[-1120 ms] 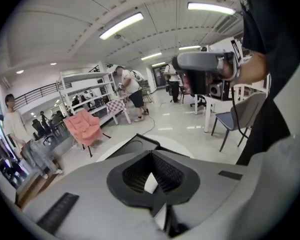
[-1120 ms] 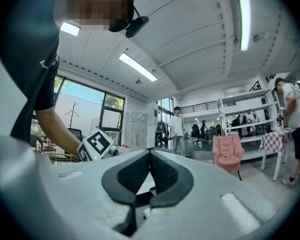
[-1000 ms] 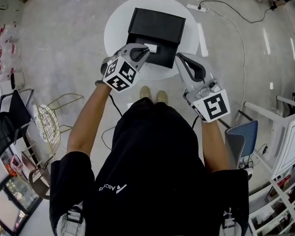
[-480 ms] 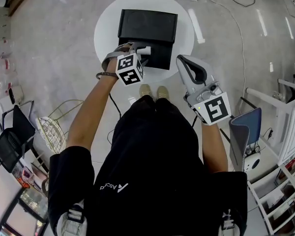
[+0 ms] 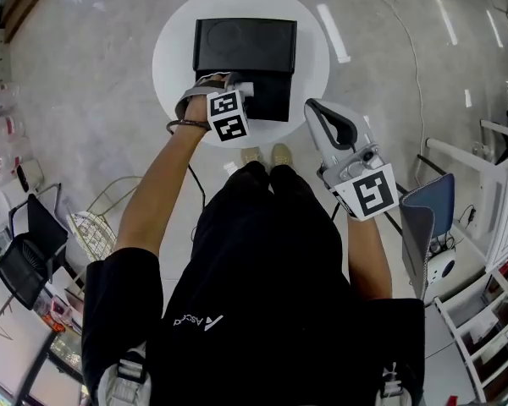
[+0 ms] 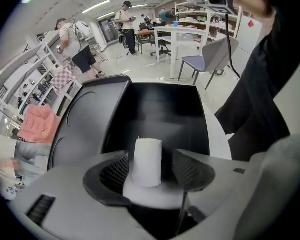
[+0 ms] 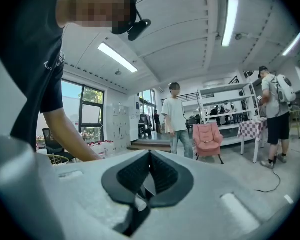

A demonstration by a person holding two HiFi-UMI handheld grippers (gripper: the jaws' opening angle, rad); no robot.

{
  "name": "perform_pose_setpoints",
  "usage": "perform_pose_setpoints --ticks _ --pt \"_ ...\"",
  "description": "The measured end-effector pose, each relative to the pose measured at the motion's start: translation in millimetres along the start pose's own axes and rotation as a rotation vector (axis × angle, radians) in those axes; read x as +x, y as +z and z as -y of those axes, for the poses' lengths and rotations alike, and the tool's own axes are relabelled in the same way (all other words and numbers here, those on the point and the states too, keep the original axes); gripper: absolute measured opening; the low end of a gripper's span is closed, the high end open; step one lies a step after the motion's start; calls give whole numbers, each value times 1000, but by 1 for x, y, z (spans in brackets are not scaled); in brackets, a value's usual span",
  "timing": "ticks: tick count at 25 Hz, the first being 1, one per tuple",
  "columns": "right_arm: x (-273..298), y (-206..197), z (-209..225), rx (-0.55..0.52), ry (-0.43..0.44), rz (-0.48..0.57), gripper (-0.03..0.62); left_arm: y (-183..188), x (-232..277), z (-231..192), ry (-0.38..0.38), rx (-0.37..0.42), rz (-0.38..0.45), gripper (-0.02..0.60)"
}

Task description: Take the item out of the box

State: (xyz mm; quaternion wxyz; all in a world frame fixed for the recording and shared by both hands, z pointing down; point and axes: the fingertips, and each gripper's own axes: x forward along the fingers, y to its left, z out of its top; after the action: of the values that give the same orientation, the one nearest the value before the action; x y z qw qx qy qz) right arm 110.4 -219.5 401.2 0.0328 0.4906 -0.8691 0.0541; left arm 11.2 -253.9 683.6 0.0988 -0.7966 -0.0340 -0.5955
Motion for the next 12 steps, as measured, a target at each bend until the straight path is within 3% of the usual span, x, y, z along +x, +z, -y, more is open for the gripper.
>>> perform_pose_setpoints --ticks 8,12 --pt "-10 -8 10 17 -35 -16 2 3 14 -1 -21 -1 -10 259" --pt "-12 -11 11 21 -38 -21 2 3 13 4 -40 -21 6 210"
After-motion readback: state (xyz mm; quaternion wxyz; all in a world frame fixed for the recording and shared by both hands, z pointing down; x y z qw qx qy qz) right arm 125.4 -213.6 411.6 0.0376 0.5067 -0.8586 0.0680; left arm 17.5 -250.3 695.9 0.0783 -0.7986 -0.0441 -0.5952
